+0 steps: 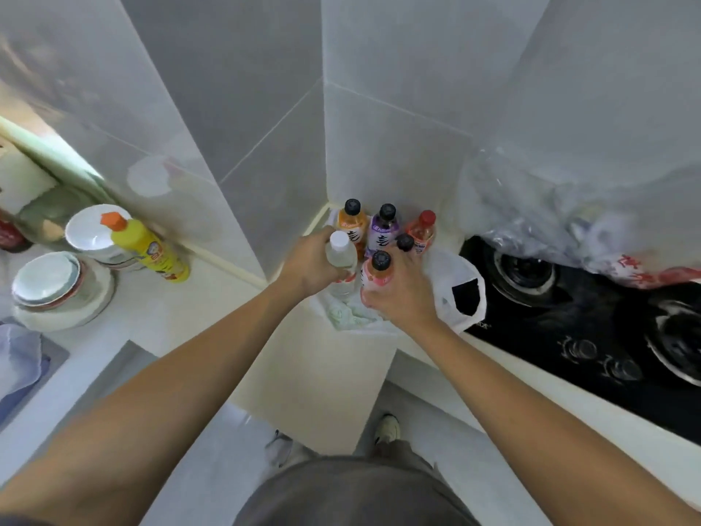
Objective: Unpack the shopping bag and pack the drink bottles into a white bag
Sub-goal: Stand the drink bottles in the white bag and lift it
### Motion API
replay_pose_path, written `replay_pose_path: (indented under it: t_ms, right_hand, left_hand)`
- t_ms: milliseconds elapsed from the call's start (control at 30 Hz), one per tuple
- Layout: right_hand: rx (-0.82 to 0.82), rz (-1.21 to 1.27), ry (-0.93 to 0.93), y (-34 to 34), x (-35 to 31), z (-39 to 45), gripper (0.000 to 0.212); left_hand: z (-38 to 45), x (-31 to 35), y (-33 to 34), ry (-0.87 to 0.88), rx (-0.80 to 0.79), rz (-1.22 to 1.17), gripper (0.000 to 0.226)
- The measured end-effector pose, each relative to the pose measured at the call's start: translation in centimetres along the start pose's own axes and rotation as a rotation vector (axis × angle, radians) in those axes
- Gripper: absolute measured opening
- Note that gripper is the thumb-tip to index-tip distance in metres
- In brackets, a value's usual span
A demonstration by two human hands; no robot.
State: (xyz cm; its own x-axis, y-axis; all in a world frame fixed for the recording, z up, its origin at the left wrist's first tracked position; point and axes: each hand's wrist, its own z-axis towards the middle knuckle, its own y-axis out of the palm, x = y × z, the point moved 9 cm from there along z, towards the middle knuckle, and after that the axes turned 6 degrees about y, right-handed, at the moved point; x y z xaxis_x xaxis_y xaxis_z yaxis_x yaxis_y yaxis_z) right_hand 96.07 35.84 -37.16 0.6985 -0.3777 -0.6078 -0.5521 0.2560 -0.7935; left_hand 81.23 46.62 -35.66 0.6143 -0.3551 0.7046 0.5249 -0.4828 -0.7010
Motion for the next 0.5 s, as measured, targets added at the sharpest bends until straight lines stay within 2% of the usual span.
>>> replay_pose_path:
  t_ms: [100, 200, 333, 500]
  right_hand:
    - [0.054, -0.074, 0.044, 0.6, -0.7, 0.8, 0.057]
    - [0.081, -0.091, 0.083, 0.8, -1.1, 1.4, 0.065]
    - [0.061, -0.109, 0.234, 1.5, -1.3, 1.4, 0.066]
    - [0.109, -0.075, 0.318, 2.2, -1.7, 1.7, 0.067]
  left_hand:
    - [1.7, -0.1, 0.2, 0.045, -0.078, -0.056, 0.059]
    - [3.1, -0.9, 0.6, 0.093, -0.140, -0.071, 0.061]
    - [4.4, -1.8, 0.4, 0.104, -0.158, -0.091, 0.061]
    - [5.1, -1.8, -0.3, 0.140, -0.192, -0.068, 0.055]
